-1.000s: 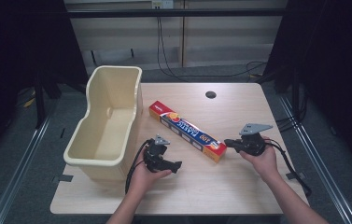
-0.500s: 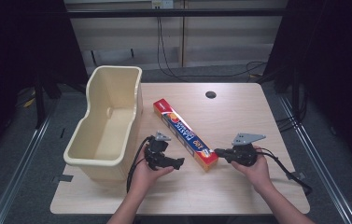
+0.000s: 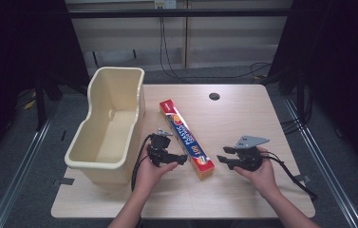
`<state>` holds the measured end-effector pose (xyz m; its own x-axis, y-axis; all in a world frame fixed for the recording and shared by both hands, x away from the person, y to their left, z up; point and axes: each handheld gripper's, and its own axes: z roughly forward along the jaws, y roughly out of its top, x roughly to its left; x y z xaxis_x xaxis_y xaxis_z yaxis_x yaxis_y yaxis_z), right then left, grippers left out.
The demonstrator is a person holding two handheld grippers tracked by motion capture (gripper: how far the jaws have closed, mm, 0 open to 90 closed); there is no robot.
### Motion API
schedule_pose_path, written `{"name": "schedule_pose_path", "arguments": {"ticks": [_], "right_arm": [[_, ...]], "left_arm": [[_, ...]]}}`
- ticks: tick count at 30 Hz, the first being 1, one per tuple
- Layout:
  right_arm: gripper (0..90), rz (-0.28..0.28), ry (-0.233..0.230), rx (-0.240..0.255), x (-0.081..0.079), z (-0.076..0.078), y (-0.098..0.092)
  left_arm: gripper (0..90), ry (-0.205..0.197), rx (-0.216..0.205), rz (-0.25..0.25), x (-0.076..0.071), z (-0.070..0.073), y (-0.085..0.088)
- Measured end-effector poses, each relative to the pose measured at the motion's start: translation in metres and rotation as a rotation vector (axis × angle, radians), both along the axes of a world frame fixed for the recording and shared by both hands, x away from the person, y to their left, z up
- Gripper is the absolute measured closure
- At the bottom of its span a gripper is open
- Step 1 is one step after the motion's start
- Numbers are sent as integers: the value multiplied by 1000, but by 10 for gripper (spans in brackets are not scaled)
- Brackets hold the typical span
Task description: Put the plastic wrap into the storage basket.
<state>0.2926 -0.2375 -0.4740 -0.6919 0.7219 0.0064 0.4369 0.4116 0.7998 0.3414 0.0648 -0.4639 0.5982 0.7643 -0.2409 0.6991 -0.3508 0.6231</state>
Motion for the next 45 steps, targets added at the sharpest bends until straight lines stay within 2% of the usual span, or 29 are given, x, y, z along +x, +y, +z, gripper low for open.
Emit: {"name": "schedule_pose_path", "arguments": {"ticks": [1, 2, 4, 5, 7, 8, 10, 16, 21, 23, 29, 33, 34, 36, 38, 41, 43, 44, 45], "right_arm": [[469, -22, -9, -7, -3, 2, -10], [469, -22, -9, -7, -3, 2, -10], [351, -67, -4, -16, -7, 3, -22], [351, -67, -4, -16, -7, 3, -22], [275, -101, 1, -12, -9, 4, -32], [275, -101, 1, -12, -9, 4, -32], [237, -119, -6, -2, -11, 4, -38], [214, -133, -12, 13, -11, 5, -43], [209, -136, -20, 17, -11, 5, -45], [204, -142, -15, 24, -11, 5, -46], [204, -142, -16, 32, -11, 4, -47], [205, -143, -12, 33, -11, 3, -46], [204, -145, -13, 33, -11, 3, -46], [204, -145, -14, 34, -11, 3, -46], [205, -147, -15, 37, -11, 4, -46], [205, -144, -15, 43, -11, 4, -48], [205, -146, -13, 44, -11, 4, -49], [205, -147, -10, 45, -12, 4, -49], [206, -147, -11, 43, -12, 4, -49]], "left_arm": [[43, 13, 0, 13, 2, 0, -3], [41, 13, 0, 13, 2, 0, -3], [38, 16, -7, 32, 6, 1, -7], [38, 17, 12, 23, 9, 2, -8], [27, 18, 19, 36, 13, 4, -13], [22, 20, 10, 56, 16, 4, -17], [20, 6, 21, 67, 23, 6, -23], [2, 2, 22, 96, 33, 11, -38], [0, -7, 47, 133, 43, 9, -49], [0, 11, 62, 166, 48, 5, -52], [0, 40, 50, 226, 57, 3, -53], [0, 71, 31, 244, 60, 0, -59], [0, 87, 38, 249, 62, -2, -62], [0, 97, 48, 242, 63, -5, -64], [0, 127, 46, 252, 65, -10, -66], [0, 132, 40, 252, 66, -10, -65], [6, 160, 36, 240, 65, -8, -62], [22, 155, 39, 227, 65, -8, -60], [37, 169, 47, 221, 63, -6, -58]]}}
